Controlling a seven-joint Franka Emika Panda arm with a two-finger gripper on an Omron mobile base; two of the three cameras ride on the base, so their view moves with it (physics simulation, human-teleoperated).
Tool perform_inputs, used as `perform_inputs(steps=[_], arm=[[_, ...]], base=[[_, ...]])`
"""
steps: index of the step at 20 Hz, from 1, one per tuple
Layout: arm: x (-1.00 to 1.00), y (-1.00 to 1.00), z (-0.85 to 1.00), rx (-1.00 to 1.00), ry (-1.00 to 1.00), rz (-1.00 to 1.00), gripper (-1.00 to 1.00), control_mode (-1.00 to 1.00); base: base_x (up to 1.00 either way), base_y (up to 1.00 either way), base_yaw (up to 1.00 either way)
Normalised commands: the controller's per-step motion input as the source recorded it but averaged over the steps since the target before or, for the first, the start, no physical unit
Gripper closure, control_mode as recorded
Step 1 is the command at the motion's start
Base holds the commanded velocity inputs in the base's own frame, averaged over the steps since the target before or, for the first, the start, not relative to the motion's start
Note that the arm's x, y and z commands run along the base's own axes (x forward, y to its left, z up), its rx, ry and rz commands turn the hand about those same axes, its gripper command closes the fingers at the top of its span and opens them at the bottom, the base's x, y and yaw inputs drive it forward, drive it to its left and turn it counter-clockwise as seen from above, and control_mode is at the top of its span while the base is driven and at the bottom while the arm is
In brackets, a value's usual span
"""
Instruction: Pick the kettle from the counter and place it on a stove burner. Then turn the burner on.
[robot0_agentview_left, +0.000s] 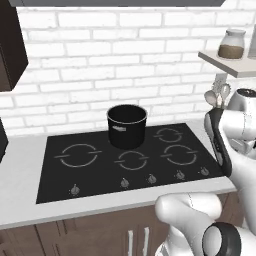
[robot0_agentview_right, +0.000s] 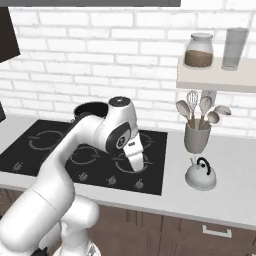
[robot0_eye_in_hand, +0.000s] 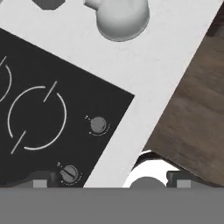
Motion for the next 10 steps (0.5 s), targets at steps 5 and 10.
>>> perform_inputs(steps=[5,10], arm=[[0.55,-0.71,-0.62,0.01,0.02,-0.46,-1.0,-1.0],[0.28,-0.42,-0.09,0.0,-0.08,-0.02,-1.0,-1.0]], base=[[0.0,0.0,0.0],[0.0,0.0,0.0]])
